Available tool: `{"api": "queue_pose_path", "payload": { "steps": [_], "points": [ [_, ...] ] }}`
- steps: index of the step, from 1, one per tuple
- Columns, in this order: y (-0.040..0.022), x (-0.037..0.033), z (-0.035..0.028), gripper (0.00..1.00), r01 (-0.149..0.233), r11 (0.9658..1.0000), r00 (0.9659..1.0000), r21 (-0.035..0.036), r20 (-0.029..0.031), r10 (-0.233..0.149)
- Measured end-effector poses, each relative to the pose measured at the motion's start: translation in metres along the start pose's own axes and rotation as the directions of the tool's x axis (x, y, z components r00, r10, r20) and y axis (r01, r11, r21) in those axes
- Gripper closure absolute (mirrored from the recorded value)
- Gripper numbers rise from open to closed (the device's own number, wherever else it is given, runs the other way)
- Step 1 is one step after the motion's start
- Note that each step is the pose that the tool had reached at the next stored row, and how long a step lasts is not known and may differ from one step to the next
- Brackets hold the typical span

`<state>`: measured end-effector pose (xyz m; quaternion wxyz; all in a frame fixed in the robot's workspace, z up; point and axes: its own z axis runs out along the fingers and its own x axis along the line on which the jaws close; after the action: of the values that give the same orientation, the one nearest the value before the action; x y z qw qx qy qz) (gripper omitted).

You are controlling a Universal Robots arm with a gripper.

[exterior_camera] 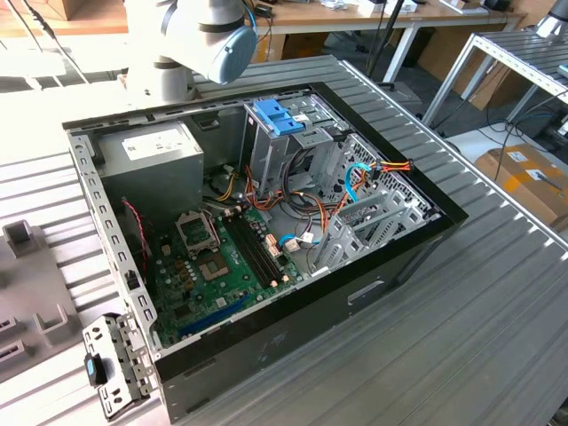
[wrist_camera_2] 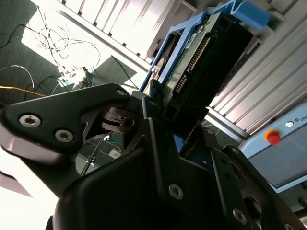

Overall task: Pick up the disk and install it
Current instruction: 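Pick up the disk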

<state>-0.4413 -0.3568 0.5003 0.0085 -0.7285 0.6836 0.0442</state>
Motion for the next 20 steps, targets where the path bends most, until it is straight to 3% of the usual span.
{"api": "queue_pose_path", "payload": {
  "steps": [20],
  "points": [
    [-0.0017,0.0048,-0.0005,0.63,0.0,1.0,1.0,-0.0001,0.0,0.0]
  ]
}}
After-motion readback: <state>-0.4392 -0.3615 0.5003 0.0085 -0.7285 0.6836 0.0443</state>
